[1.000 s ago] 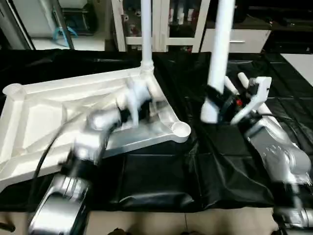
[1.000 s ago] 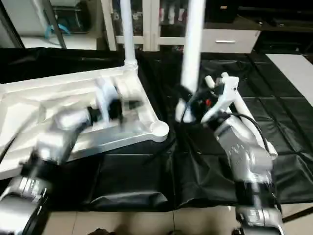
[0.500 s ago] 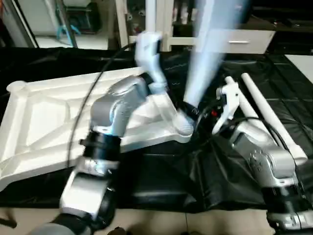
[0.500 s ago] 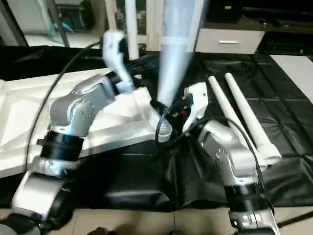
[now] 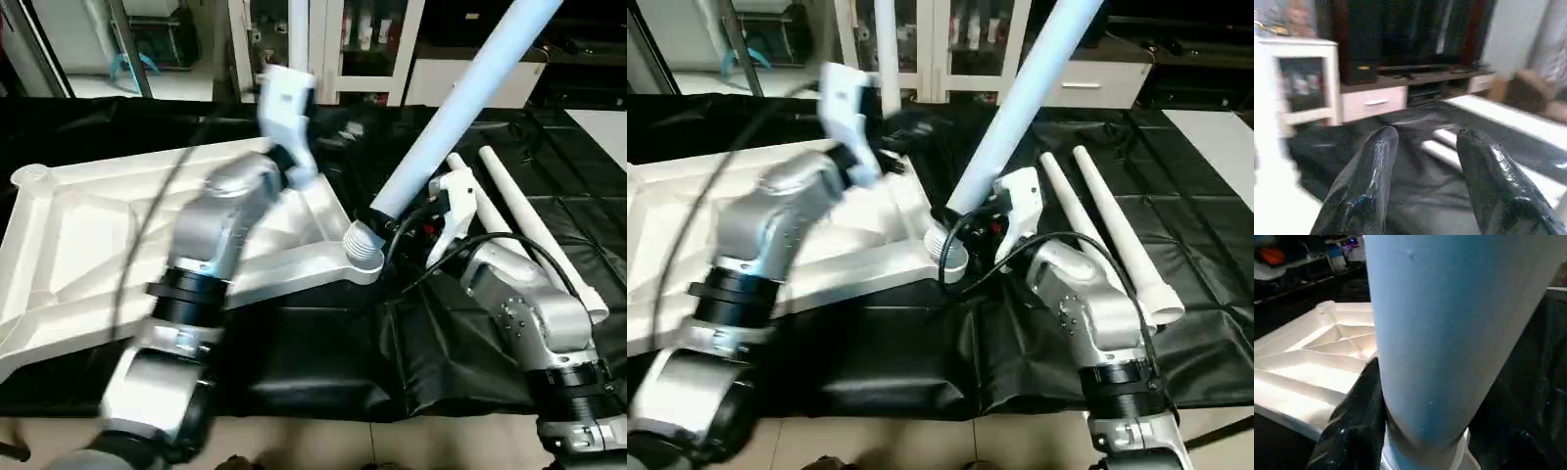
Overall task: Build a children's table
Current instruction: Insert table leg to table base
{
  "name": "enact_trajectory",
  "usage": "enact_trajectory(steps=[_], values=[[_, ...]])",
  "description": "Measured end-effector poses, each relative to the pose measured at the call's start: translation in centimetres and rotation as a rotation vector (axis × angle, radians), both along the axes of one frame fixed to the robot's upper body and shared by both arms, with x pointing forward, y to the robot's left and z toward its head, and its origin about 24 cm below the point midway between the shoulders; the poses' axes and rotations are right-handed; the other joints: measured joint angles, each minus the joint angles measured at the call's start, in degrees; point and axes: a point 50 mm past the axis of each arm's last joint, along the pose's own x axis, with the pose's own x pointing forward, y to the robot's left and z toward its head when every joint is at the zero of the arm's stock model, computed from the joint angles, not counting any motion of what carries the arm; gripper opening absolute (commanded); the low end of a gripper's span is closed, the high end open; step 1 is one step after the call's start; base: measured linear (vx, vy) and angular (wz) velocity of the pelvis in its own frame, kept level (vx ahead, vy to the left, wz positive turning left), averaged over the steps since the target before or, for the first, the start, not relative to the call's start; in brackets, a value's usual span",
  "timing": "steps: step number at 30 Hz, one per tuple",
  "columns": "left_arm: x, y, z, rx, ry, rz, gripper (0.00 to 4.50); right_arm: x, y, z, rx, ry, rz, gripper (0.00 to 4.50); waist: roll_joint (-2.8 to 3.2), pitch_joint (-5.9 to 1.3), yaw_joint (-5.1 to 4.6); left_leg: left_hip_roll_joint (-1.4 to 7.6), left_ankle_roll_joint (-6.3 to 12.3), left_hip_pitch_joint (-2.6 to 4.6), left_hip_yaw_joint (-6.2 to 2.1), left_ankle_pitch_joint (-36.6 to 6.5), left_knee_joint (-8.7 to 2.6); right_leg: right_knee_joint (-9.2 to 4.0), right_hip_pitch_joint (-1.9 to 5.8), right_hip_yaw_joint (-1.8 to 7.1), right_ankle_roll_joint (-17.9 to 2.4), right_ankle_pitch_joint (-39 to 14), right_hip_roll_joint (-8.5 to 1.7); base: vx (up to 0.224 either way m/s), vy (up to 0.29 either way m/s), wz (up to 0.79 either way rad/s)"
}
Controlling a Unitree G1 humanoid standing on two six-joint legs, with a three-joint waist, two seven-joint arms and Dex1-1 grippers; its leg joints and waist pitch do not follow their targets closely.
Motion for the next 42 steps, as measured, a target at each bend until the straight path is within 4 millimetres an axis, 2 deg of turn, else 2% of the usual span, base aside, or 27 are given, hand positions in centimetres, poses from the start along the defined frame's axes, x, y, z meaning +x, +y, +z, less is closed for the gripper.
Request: enact_trajectory(steps=[1,2,3,5,6,10,12,17,18,24,26,28,29,32,36,38,40,42], values=[[0.0,0.9,-0.3,0.054,-0.020,0.008,2.34,0.2,-0.4,0.3,0.011,0.003,0.000,1.86,-0.01,0.00,0.02,0.00,0.01,0.00,0.00,0.0,0.00,0.00,0.00,0.01,0.0,0.0,0.00,0.000,0.000,0.00],[-0.1,1.4,-0.7,0.089,-0.024,0.010,2.62,0.4,-0.8,0.6,0.013,0.000,-0.007,1.86,-0.01,0.00,0.01,-0.01,0.03,0.00,0.00,0.0,0.01,0.00,0.00,0.02,0.0,0.0,0.00,0.000,0.000,0.00],[-0.3,1.8,-1.4,0.115,-0.008,-0.024,2.69,0.6,-1.2,0.7,0.009,0.002,-0.015,1.86,-0.10,-0.05,0.00,-0.01,0.03,0.02,0.02,0.0,0.01,0.01,0.01,0.04,0.0,0.0,-0.01,0.000,0.000,0.00],[-1.1,2.0,-3.6,0.173,0.052,-0.127,2.74,0.9,-2.6,0.7,-0.004,0.017,-0.052,1.86,-0.40,-0.08,0.23,0.00,0.09,0.02,0.00,0.0,0.02,0.02,0.03,-0.01,0.0,0.0,-0.01,0.000,0.000,0.00],[-1.6,2.1,-5.0,0.236,0.069,-0.185,3.04,1.1,-3.0,0.5,-0.013,0.029,-0.065,1.86,-0.51,-0.04,0.34,0.00,0.08,-0.01,0.00,0.0,0.04,0.02,0.02,-0.01,0.0,0.0,-0.01,0.000,0.000,0.00],[-3.5,1.2,-10.4,0.431,0.183,-0.424,3.21,1.2,-4.4,0.1,-0.064,0.054,-0.088,1.86,-0.53,-0.04,0.56,-0.06,-0.03,-0.04,0.05,0.0,0.07,0.02,0.03,0.13,0.0,0.0,-0.04,0.000,0.000,0.00],[-4.2,0.3,-11.5,0.446,0.219,-0.504,3.57,1.1,-4.4,0.3,-0.066,0.052,-0.079,1.86,-0.56,-0.03,0.55,-0.04,-0.03,-0.02,0.05,0.0,0.08,0.07,0.03,0.12,0.0,0.0,-0.04,0.000,0.000,0.00],[-4.0,-0.3,-11.7,0.510,0.194,-0.549,3.70,0.9,-4.4,0.3,-0.086,0.060,-0.046,1.86,-0.41,-0.08,0.25,-0.01,-0.07,0.16,0.05,0.0,0.09,0.27,0.07,0.14,0.0,0.0,-0.01,0.000,0.000,0.00],[-4.0,-0.2,-12.1,0.530,0.197,-0.549,3.98,0.8,-4.4,0.2,-0.091,0.062,-0.040,1.86,-0.41,-0.08,0.15,0.00,-0.08,0.23,0.04,0.0,0.09,0.27,0.14,0.13,0.0,0.0,-0.01,0.000,0.000,0.00],[-2.7,0.8,-13.5,0.683,0.170,-0.431,4.00,0.2,-4.3,-0.3,-0.100,0.070,-0.031,1.86,-0.42,-0.08,-0.30,0.00,-0.08,0.27,0.02,0.0,0.15,0.27,0.23,0.13,0.0,0.0,-0.02,0.000,0.000,0.00],[-2.6,0.8,-13.5,0.693,0.167,-0.430,4.00,0.1,-4.2,-0.2,-0.099,0.066,-0.027,1.86,0.07,-0.15,-0.21,-0.03,-0.08,0.28,0.00,0.0,0.18,0.20,0.29,0.13,0.0,0.0,-0.02,0.000,0.000,0.00],[-2.6,0.8,-13.6,0.696,0.166,-0.431,4.00,0.1,-4.1,-0.2,-0.098,0.066,-0.025,1.86,0.22,-0.15,-0.17,-0.02,-0.08,0.29,-0.02,0.0,0.18,0.26,0.30,0.11,0.0,0.0,-0.03,0.000,0.000,0.00],[-2.6,0.8,-13.6,0.696,0.168,-0.432,3.70,0.1,-4.1,-0.2,-0.098,0.067,-0.025,1.86,0.22,-0.15,-0.17,0.00,-0.09,0.30,-0.04,0.0,0.18,0.28,0.30,0.07,0.0,0.0,-0.02,0.000,0.000,0.00],[-2.5,1.1,-13.7,0.666,0.199,-0.443,3.56,-0.1,-4.0,-0.1,-0.100,0.067,-0.020,1.86,0.29,-0.17,-0.24,0.00,-0.09,0.34,-0.04,0.0,0.18,0.29,0.32,0.08,0.0,0.0,-0.01,0.000,0.000,0.00],[-2.8,1.3,-13.7,0.639,0.237,-0.511,3.08,-0.1,-4.0,-0.2,-0.101,0.070,-0.019,1.86,0.30,-0.17,-0.24,-0.01,-0.09,0.34,-0.03,0.0,0.18,0.26,0.33,0.10,-0.1,0.0,-0.02,0.000,0.000,0.00],[-2.8,1.2,-13.7,0.635,0.242,-0.526,3.08,-0.1,-4.0,-0.1,-0.101,0.071,-0.018,1.86,0.30,-0.17,-0.20,-0.01,-0.09,0.33,-0.03,0.0,0.18,0.26,0.33,0.10,-0.1,0.0,-0.02,0.000,0.000,0.00],[-2.8,1.2,-13.8,0.629,0.247,-0.527,2.73,-0.1,-4.0,-0.1,-0.101,0.071,-0.018,1.86,0.30,-0.17,-0.18,-0.01,-0.09,0.34,-0.03,0.0,0.18,0.26,0.34,0.09,-0.1,0.0,-0.02,0.000,0.000,0.00],[-2.8,1.3,-13.8,0.615,0.259,-0.525,2.68,-0.1,-3.8,-0.2,-0.099,0.070,-0.015,1.86,0.31,-0.17,-0.18,-0.01,-0.09,0.36,-0.03,0.0,0.19,0.27,0.35,0.10,-0.1,0.0,-0.02,0.000,0.000,0.00]])
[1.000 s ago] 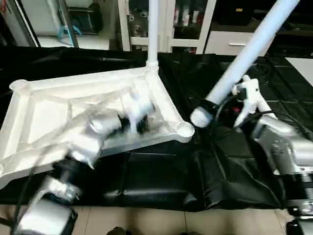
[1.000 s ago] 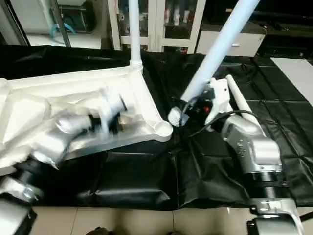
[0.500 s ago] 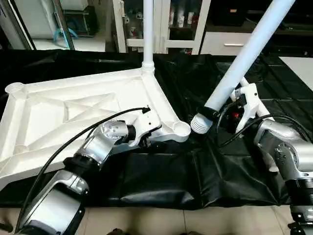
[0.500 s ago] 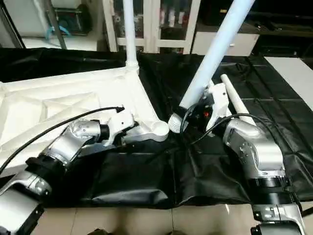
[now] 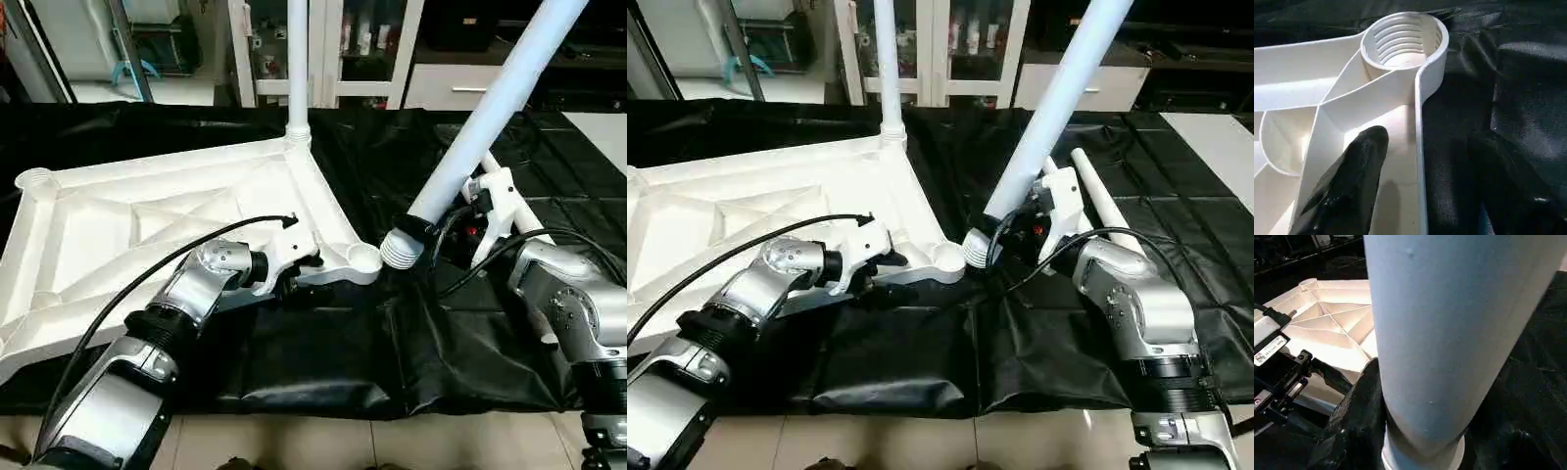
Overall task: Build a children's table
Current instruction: Insert table leg to table base
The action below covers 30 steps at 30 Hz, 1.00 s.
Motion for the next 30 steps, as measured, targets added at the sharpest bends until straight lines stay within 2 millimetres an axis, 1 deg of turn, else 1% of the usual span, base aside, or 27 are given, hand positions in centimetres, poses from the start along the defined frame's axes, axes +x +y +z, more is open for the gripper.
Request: enact_trajectory(steps=[2,4,7,9,11,12,13,15,17,19,23,24,28,30], values=[[0.1,0.0,-0.1,0.001,0.010,0.007,2.51,0.3,0.4,0.2,0.003,-0.007,0.008,1.86,0.02,0.00,-0.07,0.00,0.00,0.03,0.01,0.0,0.01,0.01,0.00,0.02,-0.1,0.0,0.00,0.000,0.000,0.00],[0.1,-0.1,-0.1,0.009,0.010,0.010,2.29,0.6,0.9,0.9,0.008,-0.028,0.022,1.86,0.02,0.00,-0.08,0.00,0.00,0.06,0.01,0.0,0.01,0.01,0.04,0.02,-0.1,0.1,0.00,0.000,0.000,0.00],[0.2,-0.2,-0.2,0.023,0.005,0.018,2.19,1.2,1.9,1.5,0.021,-0.039,0.052,1.86,0.02,0.00,-0.09,0.00,0.00,0.19,0.01,0.0,0.01,0.01,0.15,0.01,-0.1,0.1,0.00,0.000,0.000,0.00],[0.3,-0.4,-0.2,0.026,0.003,0.019,1.92,1.4,2.5,1.4,0.027,-0.030,0.073,1.86,0.02,0.00,-0.05,0.00,0.00,0.22,0.01,0.0,0.01,0.01,0.17,0.02,-0.1,0.1,0.00,0.000,0.000,0.00],[0.3,-0.4,-0.2,0.036,-0.002,0.013,1.85,1.7,2.9,1.0,0.032,-0.010,0.082,1.86,0.02,0.00,-0.03,-0.01,0.00,0.23,0.01,0.0,0.01,0.00,0.21,0.02,-0.1,0.1,-0.01,0.000,0.000,0.00],[0.3,-0.4,-0.2,0.040,-0.004,0.010,1.66,1.7,3.0,0.6,0.025,0.003,0.087,1.86,0.02,0.00,-0.03,-0.01,0.00,0.22,0.02,0.0,0.01,0.00,0.21,0.03,-0.1,0.1,-0.02,0.000,0.000,0.00],[0.3,-0.4,-0.3,0.042,-0.004,0.009,1.66,1.8,3.0,0.3,0.018,0.013,0.088,1.86,0.02,0.00,-0.02,-0.01,0.00,0.24,0.02,0.0,0.02,0.00,0.23,0.03,-0.1,0.1,-0.02,0.000,0.000,0.00],[0.3,-0.4,-0.3,0.063,-0.009,-0.001,1.43,1.8,3.0,-0.2,0.007,0.034,0.089,1.86,0.02,0.00,-0.07,-0.01,0.00,0.26,0.02,0.0,0.01,0.00,0.23,0.04,-0.1,0.1,-0.02,0.000,0.000,0.00],[0.3,-0.3,-0.3,0.079,-0.011,-0.008,1.34,1.8,3.1,-0.4,0.001,0.043,0.094,1.86,0.02,0.00,-0.11,0.00,0.00,0.33,0.02,0.0,0.01,0.01,0.26,0.03,-0.1,0.1,-0.02,0.000,0.000,0.00],[0.3,-0.1,-0.3,0.085,-0.003,-0.005,1.06,1.9,3.2,-0.3,-0.001,0.043,0.104,1.86,0.01,0.00,-0.21,0.00,-0.01,0.39,0.03,0.0,-0.02,0.02,0.27,0.03,-0.1,0.1,-0.01,0.000,0.000,0.00],[0.3,-0.1,-0.2,0.080,0.004,0.004,0.97,2.1,3.0,-0.2,-0.006,0.038,0.111,1.86,0.00,0.00,-0.36,0.00,-0.01,0.45,0.03,0.0,-0.02,0.01,0.30,0.03,-0.1,0.0,-0.01,0.000,0.000,0.00],[0.3,0.0,-0.2,0.076,0.006,0.003,0.70,2.2,2.9,-0.3,-0.006,0.041,0.113,1.86,0.00,0.00,-0.38,0.00,-0.01,0.45,0.03,0.0,-0.02,0.01,0.30,0.03,-0.1,0.0,-0.01,0.000,0.000,0.00],[0.3,0.1,-0.2,0.068,0.007,0.007,0.53,2.5,2.5,-1.1,-0.027,0.068,0.096,1.86,-0.01,0.00,-0.45,0.00,-0.01,0.43,0.04,0.0,-0.05,0.01,0.30,0.03,-0.1,0.0,-0.01,0.000,0.000,0.00],[0.1,0.1,-0.3,0.066,0.005,0.005,0.26,2.6,2.5,-1.4,-0.029,0.079,0.095,1.86,-0.01,0.00,-0.43,0.00,-0.01,0.44,0.04,0.0,-0.08,0.02,0.29,0.02,-0.1,0.0,-0.01,0.000,0.000,0.00]])
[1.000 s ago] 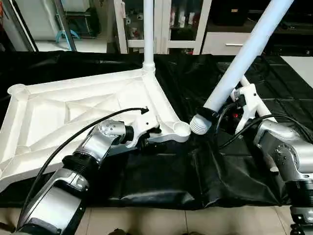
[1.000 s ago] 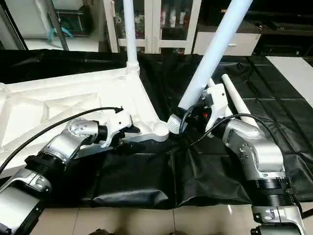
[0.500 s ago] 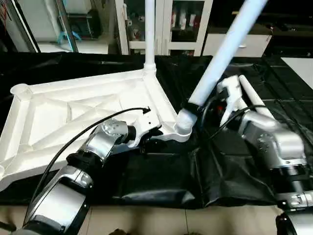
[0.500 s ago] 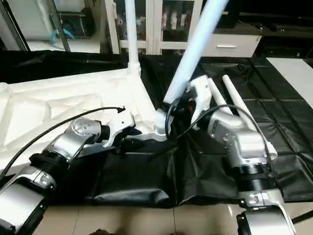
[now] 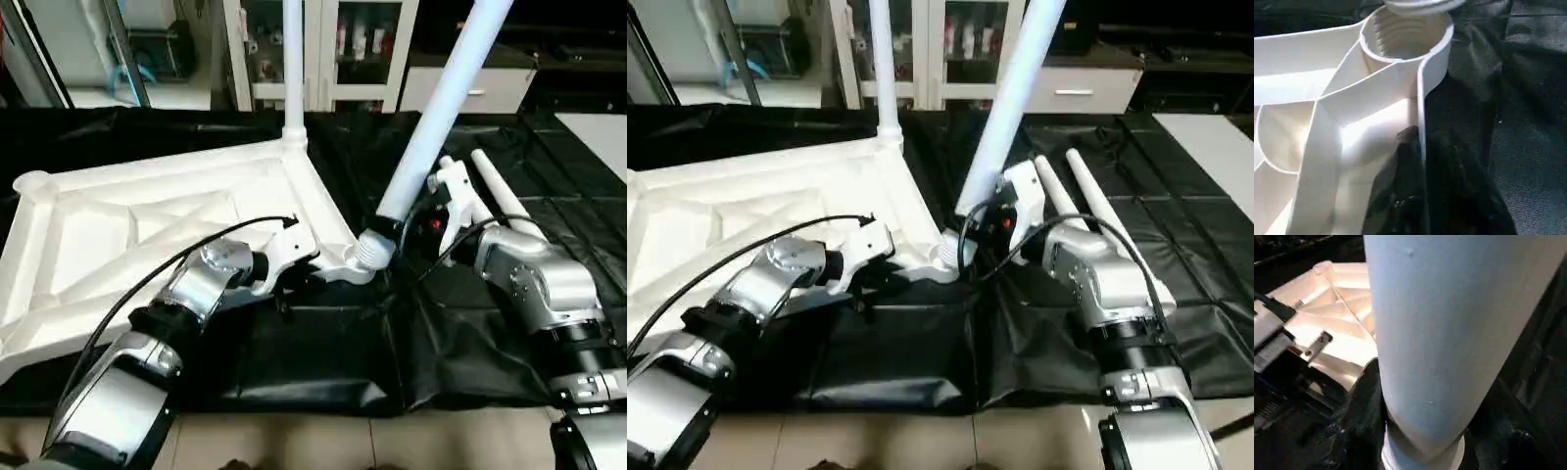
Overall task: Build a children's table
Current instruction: Insert table leg to table base
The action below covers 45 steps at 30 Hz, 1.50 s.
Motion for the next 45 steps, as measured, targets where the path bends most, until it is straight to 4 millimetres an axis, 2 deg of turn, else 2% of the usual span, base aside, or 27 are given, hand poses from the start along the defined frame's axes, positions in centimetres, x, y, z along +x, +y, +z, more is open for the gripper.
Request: enact_trajectory(steps=[6,20,30,38,45], values=[[-0.3,0.0,-0.1,-0.004,-0.011,-0.009,0.00,0.4,0.5,0.7,0.003,-0.018,0.042,1.86,-0.03,-0.02,0.16,0.00,0.00,-0.01,0.03,0.0,0.00,-0.05,0.01,0.03,0.1,0.0,0.00,0.000,0.000,0.00],[-1.7,-0.7,-0.3,0.007,-0.049,-0.074,0.00,0.2,1.0,-0.2,-0.061,0.058,0.164,1.86,-0.22,-0.15,0.57,0.00,-0.01,0.05,0.04,0.0,-0.08,-0.07,0.11,0.02,0.2,-0.2,-0.02,0.000,0.000,0.00],[-2.0,-0.4,-0.3,0.031,-0.050,-0.075,0.00,1.2,1.8,-0.7,-0.048,0.090,0.162,1.85,-0.59,-0.37,-0.36,-0.02,-0.01,0.23,0.04,-0.1,-0.20,-0.34,0.36,0.00,0.2,-0.2,-0.02,0.000,0.000,0.00],[-2.2,-0.3,-0.3,0.032,-0.050,-0.072,0.00,1.2,1.5,-1.1,0.006,0.116,0.148,1.85,-0.67,-0.42,-0.54,-0.01,-0.01,0.24,0.04,-0.1,-0.26,-0.37,0.37,-0.02,0.2,-0.2,-0.02,0.000,0.000,0.00],[-2.3,-0.5,-0.3,0.027,-0.047,-0.075,0.00,0.6,0.4,-2.0,0.096,0.155,0.096,1.85,-0.66,-0.44,-0.33,-0.02,0.00,0.26,0.04,-0.1,-0.34,-0.40,0.39,-0.03,0.2,-0.2,-0.02,0.000,0.000,0.00]])
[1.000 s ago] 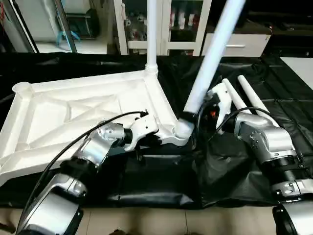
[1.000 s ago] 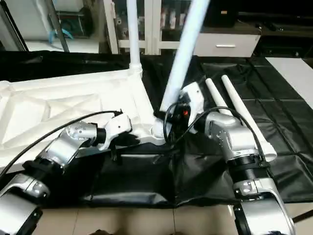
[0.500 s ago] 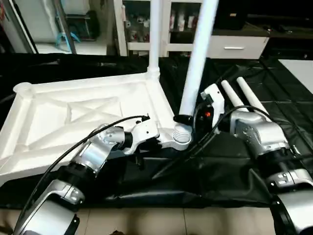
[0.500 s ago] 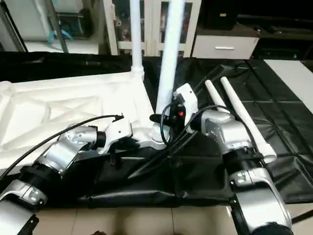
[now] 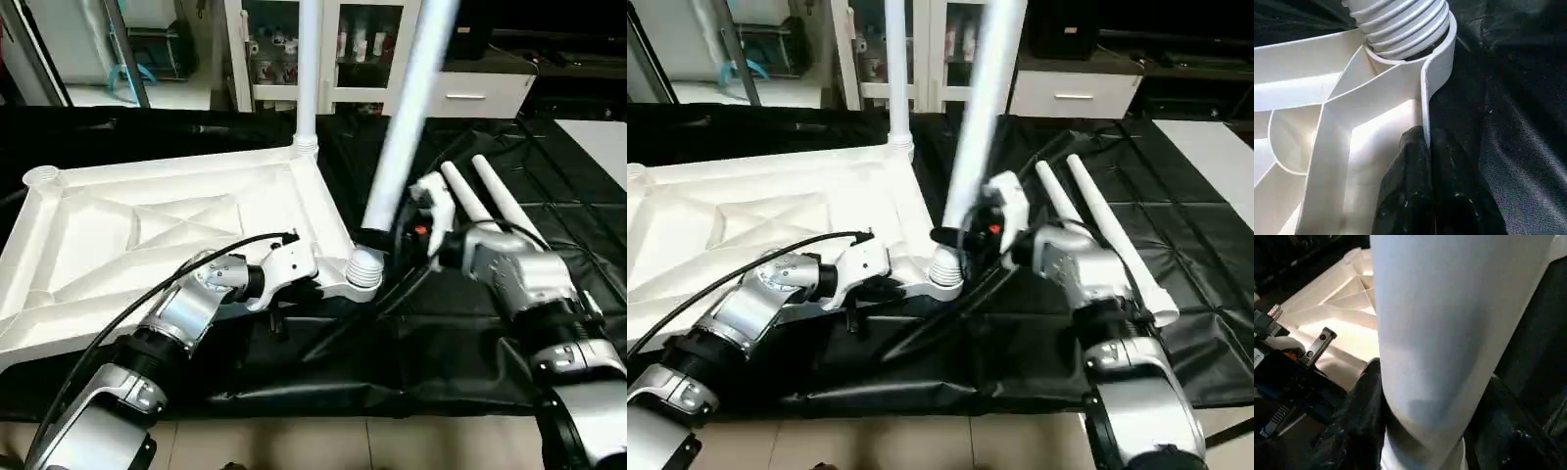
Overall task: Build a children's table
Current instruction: Insert table leg to table base
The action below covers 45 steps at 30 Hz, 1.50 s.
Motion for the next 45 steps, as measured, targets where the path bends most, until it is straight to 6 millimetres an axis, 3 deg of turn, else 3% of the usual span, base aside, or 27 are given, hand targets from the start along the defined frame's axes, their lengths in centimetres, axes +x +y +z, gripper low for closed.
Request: enact_trajectory(steps=[17,27,33,45], values=[[0.1,-0.6,-0.2,-0.005,-0.011,0.005,0.00,-2.2,-1.3,-1.5,0.092,-0.061,-0.149,1.85,0.17,-0.11,0.81,-0.11,0.00,0.13,-0.02,0.0,-0.05,-0.15,0.23,0.11,0.4,-0.3,-0.04,0.000,0.000,0.00],[0.0,-0.9,-0.4,-0.012,-0.001,0.001,0.00,-3.9,-1.1,-1.3,-0.045,-0.184,-0.110,1.85,0.82,-0.56,0.90,-0.21,0.04,0.12,-0.02,0.0,-0.47,-0.92,0.58,0.14,0.5,-0.3,-0.05,0.000,0.000,0.00],[0.0,-0.9,-0.5,-0.014,-0.002,-0.004,0.00,-4.6,-0.7,-0.8,-0.129,-0.258,-0.069,1.85,0.89,-0.65,0.87,-0.21,0.04,0.12,-0.02,0.0,-0.60,-0.93,0.62,0.15,0.7,-0.4,-0.05,0.000,0.000,0.00],[-0.1,-0.9,-0.5,-0.012,0.005,-0.010,0.00,-4.1,-0.6,-0.3,-0.177,-0.228,-0.012,1.85,0.78,-0.90,0.81,-0.21,0.04,0.11,-0.02,0.0,-0.66,-0.96,0.62,0.15,0.8,-0.5,-0.05,0.000,0.000,0.00]])
